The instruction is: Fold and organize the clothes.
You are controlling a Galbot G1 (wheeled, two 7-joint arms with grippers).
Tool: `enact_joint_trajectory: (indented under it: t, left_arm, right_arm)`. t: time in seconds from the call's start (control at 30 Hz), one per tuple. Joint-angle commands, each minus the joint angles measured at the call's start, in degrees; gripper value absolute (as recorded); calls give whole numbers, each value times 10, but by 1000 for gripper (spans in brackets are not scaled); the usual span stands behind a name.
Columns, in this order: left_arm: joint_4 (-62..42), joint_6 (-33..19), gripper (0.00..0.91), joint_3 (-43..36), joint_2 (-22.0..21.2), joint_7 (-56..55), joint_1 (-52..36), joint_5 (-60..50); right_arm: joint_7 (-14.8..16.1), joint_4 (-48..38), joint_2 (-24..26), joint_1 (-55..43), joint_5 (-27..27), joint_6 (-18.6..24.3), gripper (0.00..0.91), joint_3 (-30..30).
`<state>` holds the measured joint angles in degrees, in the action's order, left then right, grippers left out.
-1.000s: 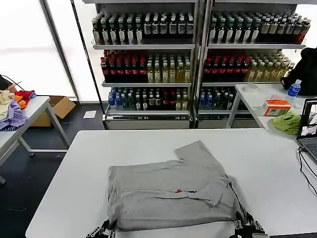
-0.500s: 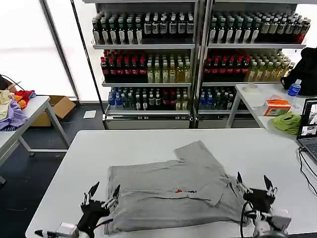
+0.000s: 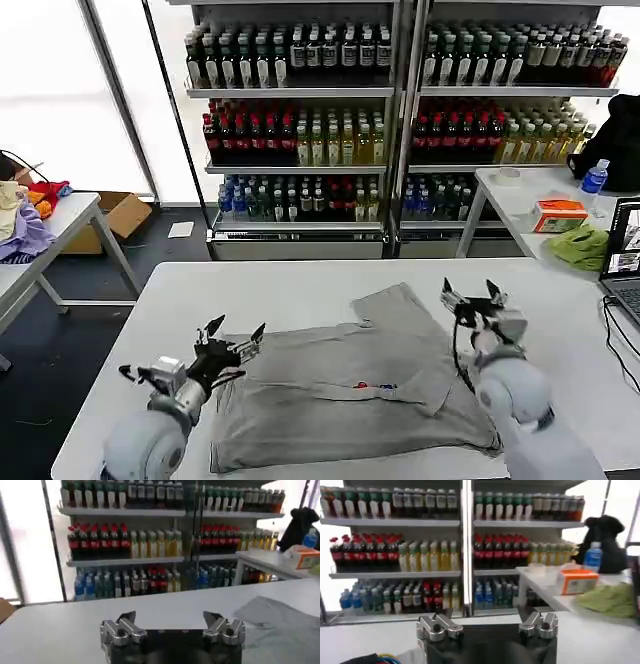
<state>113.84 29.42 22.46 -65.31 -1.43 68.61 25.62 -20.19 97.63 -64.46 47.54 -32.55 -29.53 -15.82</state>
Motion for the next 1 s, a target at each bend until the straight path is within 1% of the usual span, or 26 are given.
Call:
enact_joint_trajectory:
  t: [0.03, 0.2, 0.4, 0.63, 1.0]
  left_arm:
    - [-178, 38, 907, -36, 19, 10, -146, 32]
    - [-164, 39, 907, -30, 28, 6, -117, 32]
    - [-123, 39, 907, -16, 39, 4, -69, 28]
    - [-120, 38, 907, -14, 26, 6, -49, 12]
    - [-117, 38, 907, -12, 22, 7, -30, -1]
  right_arm:
    - [34, -242, -34, -223, -28, -34, 907, 131]
    - [40, -262, -44, -219, -27, -36, 907, 134]
    - [42, -237, -42, -189, -26, -36, 907, 124]
    - [41, -228, -50, -156, -26, -36, 907, 107]
    - [42, -213, -58, -112, -15, -37, 907, 96]
